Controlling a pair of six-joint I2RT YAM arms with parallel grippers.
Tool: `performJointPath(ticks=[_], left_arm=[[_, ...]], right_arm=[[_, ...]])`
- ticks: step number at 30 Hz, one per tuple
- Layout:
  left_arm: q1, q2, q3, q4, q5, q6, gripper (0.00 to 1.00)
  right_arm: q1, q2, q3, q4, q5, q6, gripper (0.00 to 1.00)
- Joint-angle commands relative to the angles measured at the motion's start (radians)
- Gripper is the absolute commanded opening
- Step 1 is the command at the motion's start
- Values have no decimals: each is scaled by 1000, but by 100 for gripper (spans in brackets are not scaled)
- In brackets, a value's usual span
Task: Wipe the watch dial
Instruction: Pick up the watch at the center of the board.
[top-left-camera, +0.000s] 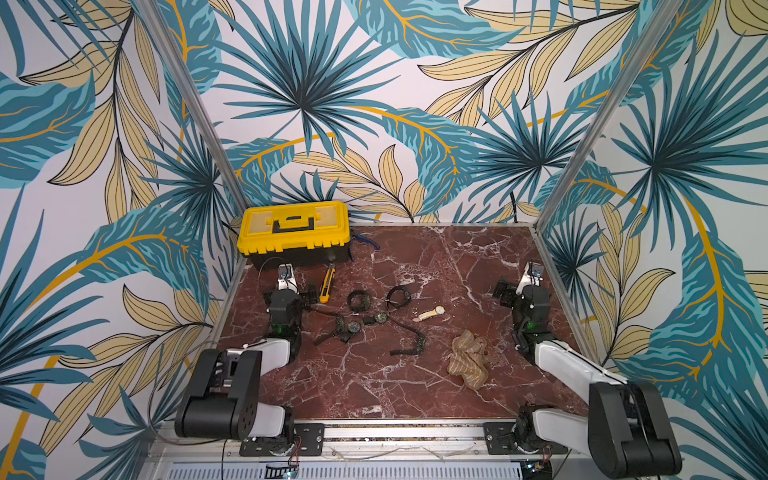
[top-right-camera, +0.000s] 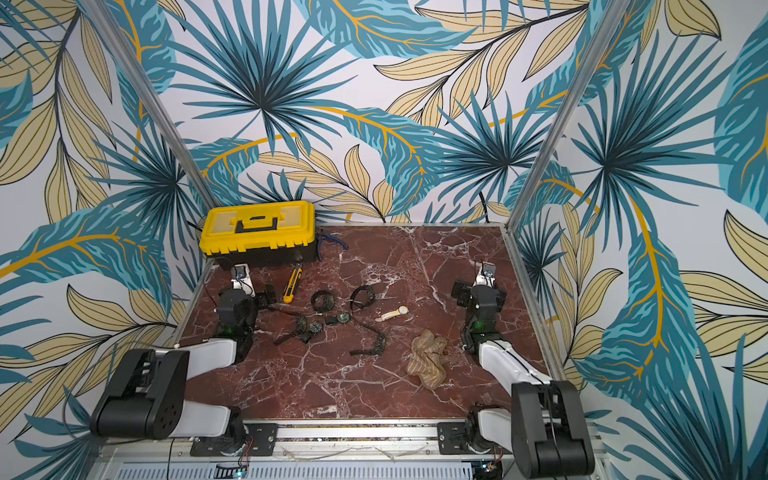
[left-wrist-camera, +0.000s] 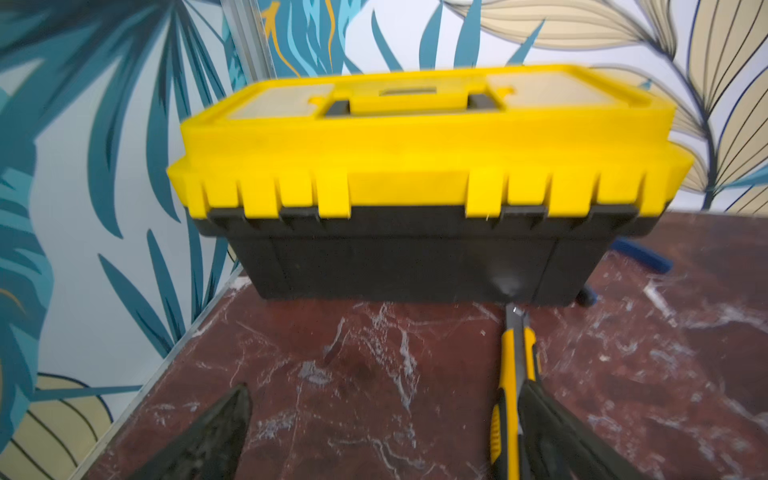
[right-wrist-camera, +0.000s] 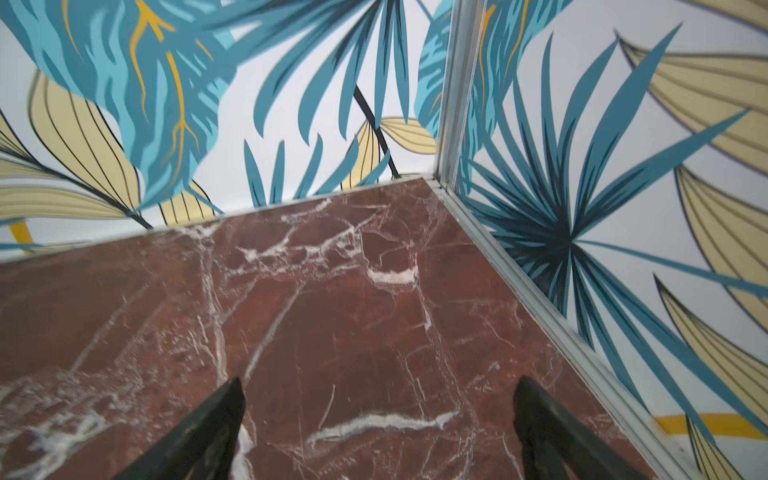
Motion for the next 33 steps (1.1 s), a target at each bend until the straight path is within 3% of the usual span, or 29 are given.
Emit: performJointPath(ticks=[1,7,13,16,20,25,33], left_arm=[[6,-141,128,-327,49,-80,100],[-42,-242,342,-782,120,-322,99],[-161,-84,593,-1164,158,-597,99],[-188,29,716,-1321,276,-736,100],[-265,144,831,-1347,453,-872,99],[-387,245,943,-1368,443,-1018,100],[-457,389,1015,-1366,459,-1305,93]], right_arm=[[0,-20,114,-418,-72,76,98],[4,28,255,-735,-156,134,93],[16,66,360,-930,-182,166,87],[26,72,391,-994,-195,174,81],[33,68,404,-1063,-221,195,73],[56,57,402,-1153,-258,238,68],[95,46,318,-1170,-309,278,74]])
